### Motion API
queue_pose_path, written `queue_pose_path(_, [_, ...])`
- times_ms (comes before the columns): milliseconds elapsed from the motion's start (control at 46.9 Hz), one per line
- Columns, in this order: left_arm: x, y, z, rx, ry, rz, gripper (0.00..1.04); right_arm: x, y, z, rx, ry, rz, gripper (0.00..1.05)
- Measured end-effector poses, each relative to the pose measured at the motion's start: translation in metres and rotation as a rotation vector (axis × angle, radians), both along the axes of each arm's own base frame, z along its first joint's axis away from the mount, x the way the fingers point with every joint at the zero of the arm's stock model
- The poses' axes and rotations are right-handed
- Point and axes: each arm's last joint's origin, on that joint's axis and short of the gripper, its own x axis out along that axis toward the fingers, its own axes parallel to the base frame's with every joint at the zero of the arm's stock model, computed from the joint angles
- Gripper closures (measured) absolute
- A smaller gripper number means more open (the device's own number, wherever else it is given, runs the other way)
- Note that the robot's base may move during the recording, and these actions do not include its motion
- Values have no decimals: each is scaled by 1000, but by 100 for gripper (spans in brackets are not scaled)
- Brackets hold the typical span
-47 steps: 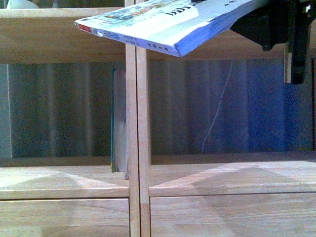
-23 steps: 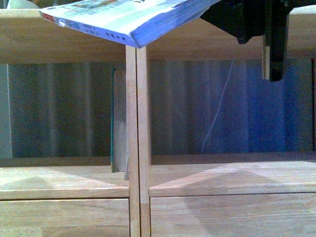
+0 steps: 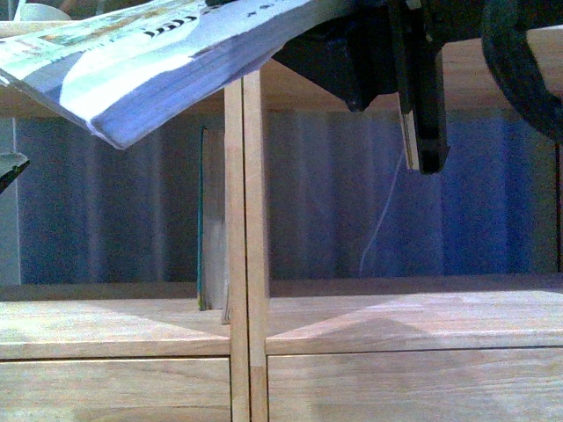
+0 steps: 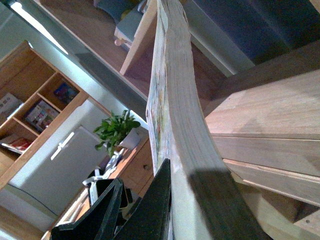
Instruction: Organize books on shelf
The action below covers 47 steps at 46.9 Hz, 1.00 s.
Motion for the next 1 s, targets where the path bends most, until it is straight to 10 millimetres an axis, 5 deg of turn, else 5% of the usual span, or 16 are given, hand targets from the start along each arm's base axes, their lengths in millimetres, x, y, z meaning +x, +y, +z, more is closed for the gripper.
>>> queue_pose_path(576, [4,-7,7,57,-10,5,8,-24,6,2,-2,-18,79,92])
queue_pose_path(1003, [0,-11,12,73,-24,16,81,-22,5,-4,-7,4,71,92])
